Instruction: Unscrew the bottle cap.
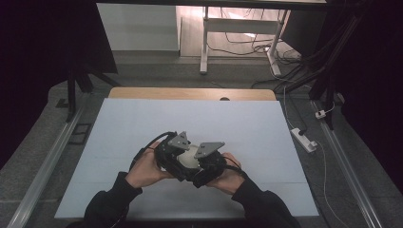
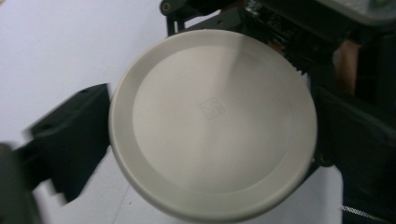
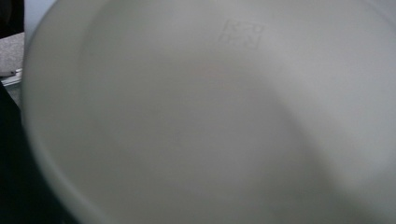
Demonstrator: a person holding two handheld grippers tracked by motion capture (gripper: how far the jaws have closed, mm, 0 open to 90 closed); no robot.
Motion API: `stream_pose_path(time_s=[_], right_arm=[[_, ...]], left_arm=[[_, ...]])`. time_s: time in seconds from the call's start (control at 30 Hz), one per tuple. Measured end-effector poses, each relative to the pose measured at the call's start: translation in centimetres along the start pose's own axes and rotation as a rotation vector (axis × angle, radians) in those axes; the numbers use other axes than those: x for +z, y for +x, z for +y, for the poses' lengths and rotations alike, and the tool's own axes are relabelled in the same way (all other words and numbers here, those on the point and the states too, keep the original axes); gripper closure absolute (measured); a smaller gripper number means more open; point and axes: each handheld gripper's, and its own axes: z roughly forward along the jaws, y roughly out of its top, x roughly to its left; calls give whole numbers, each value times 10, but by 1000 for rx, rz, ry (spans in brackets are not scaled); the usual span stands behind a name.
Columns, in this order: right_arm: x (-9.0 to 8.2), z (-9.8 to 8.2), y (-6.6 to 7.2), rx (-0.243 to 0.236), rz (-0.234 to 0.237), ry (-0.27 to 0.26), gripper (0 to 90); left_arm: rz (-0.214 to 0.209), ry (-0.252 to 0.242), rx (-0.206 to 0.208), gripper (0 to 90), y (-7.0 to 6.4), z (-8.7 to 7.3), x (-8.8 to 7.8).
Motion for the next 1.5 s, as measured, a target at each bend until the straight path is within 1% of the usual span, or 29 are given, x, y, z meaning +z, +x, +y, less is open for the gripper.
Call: stream_pose_path(time_s=[0.1, 0.17, 0.2, 0.23, 0.3, 0.33, 0.37, 0.4, 0.43, 0.5, 0.57, 0.6, 0.67, 0.73, 0.77, 0.8, 0.83, 0.87, 0.9, 0.93, 1.0, 1.03, 1.07, 1.1, 1.13, 1.17, 1.23, 1.3, 1.5], right_arm=[[0, 0, 1, -10, 12, -6, 66], [0, 1, 2, -19, 32, -14, 66], [-1, 1, 4, -37, 59, -26, 66], [-1, 1, 4, -37, 59, -26, 66], [-2, 2, 7, -47, 93, -34, 66], [-2, 2, 9, -59, 106, -43, 66], [-3, 4, 12, -76, 139, -51, 66], [-3, 4, 14, -82, 150, -52, 66], [-3, 4, 14, -82, 150, -52, 66], [-3, 6, 19, -115, 173, -59, 66], [-3, 6, 21, -118, 176, -57, 66], [-3, 6, 21, -131, 179, -57, 66], [-3, 6, 22, -131, 175, -53, 66], [-3, 6, 21, -122, 164, -54, 66], [-3, 6, 21, -122, 164, -54, 66], [-4, 6, 19, -106, 144, -52, 66], [-4, 6, 19, -106, 144, -52, 66], [-3, 6, 18, -102, 129, -52, 66], [-3, 6, 15, -85, 109, -45, 66], [-3, 6, 15, -85, 109, -45, 66], [-3, 5, 13, -70, 81, -36, 66], [-2, 5, 12, -57, 70, -30, 66], [-1, 4, 9, -42, 45, -26, 66], [-1, 4, 8, -37, 34, -22, 66], [-1, 3, 7, -31, 19, -17, 66], [-1, 3, 7, -31, 19, -17, 66], [0, 3, 5, -7, -9, -12, 66], [0, 2, 4, -3, -13, -13, 66], [0, 2, 3, -2, -15, -11, 66]], left_arm=[[-27, -21, 26, 0, 2, -1, -9], [-53, -27, 57, 0, 3, -2, -15], [-75, -28, 81, 0, 3, -3, -17], [-100, -34, 101, 0, 4, -4, -19], [-143, -49, 139, 2, 4, -7, -22], [-169, -55, 162, 6, 5, -9, -23], [-188, -62, 172, 12, 5, -10, -23], [-202, -66, 179, 14, 5, -11, -22], [-212, -69, 188, 14, 5, -12, -21], [-230, -67, 208, 29, 4, -13, -19], [-253, -67, 222, 39, 3, -13, -18], [-255, -70, 235, 52, 2, -13, -17], [-248, -67, 243, 71, 1, -13, -17], [-223, -73, 236, 75, 0, -13, -17], [-213, -76, 223, 75, 0, -13, -17], [-185, -80, 193, 76, 1, -12, -16], [-185, -80, 193, 76, 1, -12, -16], [-174, -79, 179, 76, 2, -11, -16], [-158, -81, 165, 77, 2, -11, -15], [-142, -80, 149, 77, 2, -11, -14], [-113, -75, 107, 78, 2, -9, -11], [-96, -72, 93, 78, 2, -9, -9], [-79, -70, 74, 78, 2, -8, -8], [-40, -65, 46, 79, 1, -6, -5], [-22, -62, 30, 79, 0, -5, -4], [-22, -62, 30, 79, 0, -5, -4], [5, -61, 3, 79, -1, -3, -1], [19, -60, -5, 79, -1, -2, 0], [23, -70, -18, 79, -1, -1, -3]])
